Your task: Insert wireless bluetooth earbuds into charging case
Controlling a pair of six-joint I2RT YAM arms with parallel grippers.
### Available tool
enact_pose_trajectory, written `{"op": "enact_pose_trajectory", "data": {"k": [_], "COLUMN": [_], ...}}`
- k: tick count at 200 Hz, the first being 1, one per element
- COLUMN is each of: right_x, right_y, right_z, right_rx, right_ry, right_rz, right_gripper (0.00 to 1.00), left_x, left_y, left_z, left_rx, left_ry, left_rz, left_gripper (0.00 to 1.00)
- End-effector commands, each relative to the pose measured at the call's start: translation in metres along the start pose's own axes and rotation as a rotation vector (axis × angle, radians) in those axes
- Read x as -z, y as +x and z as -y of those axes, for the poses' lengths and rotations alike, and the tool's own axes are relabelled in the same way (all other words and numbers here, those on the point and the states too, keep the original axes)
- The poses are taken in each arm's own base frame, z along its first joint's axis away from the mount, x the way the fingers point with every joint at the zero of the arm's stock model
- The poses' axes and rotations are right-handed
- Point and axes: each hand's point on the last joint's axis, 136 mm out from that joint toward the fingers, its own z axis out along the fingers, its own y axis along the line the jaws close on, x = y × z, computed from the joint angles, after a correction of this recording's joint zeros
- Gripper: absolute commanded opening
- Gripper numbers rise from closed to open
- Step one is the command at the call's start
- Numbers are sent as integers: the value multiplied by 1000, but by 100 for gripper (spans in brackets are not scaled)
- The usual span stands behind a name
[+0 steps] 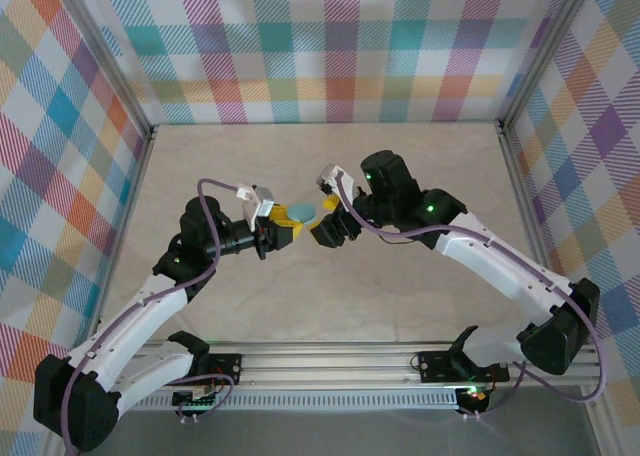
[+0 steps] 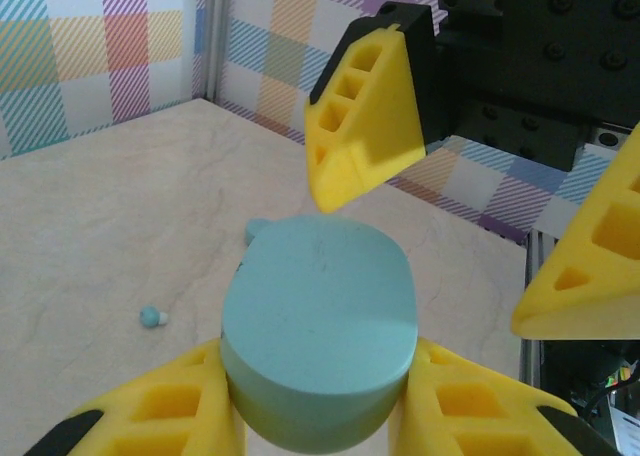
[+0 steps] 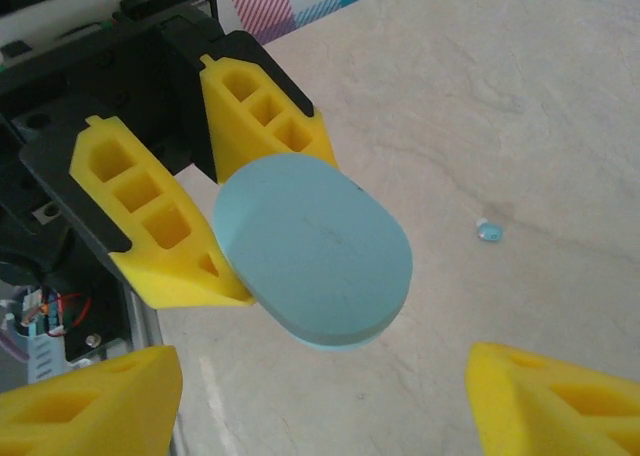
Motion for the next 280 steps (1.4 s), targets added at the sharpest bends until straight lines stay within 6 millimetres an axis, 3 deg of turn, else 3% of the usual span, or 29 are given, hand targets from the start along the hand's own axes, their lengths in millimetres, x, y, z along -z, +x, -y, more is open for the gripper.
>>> {"op": "enact_pose_trajectory", "data": {"k": [1,76,116,217,280], "right_x": [0,-10,-11,-4,2], "right_y": [-4,-13,-23,-33,-37], "right_z": [0,23,46,47,32], "right_rx": [77,79,55,15,5], "right_ry": [16,122,246,258,189], "right_rz": [-23,-20,-1,-9,18], "right_gripper": [75,76,76,76,76], "left_x": [2,2,0,6,6], "left_y": [-1,-3,2,3,4], "left_z": [11,15,18,26,29], "left_rx": [-6,-1,9,3,5], "left_ry": [44,68,84,102,112], "left_rz": [13,17,8,11,7], "left_gripper": [12,12,12,11,7]}}
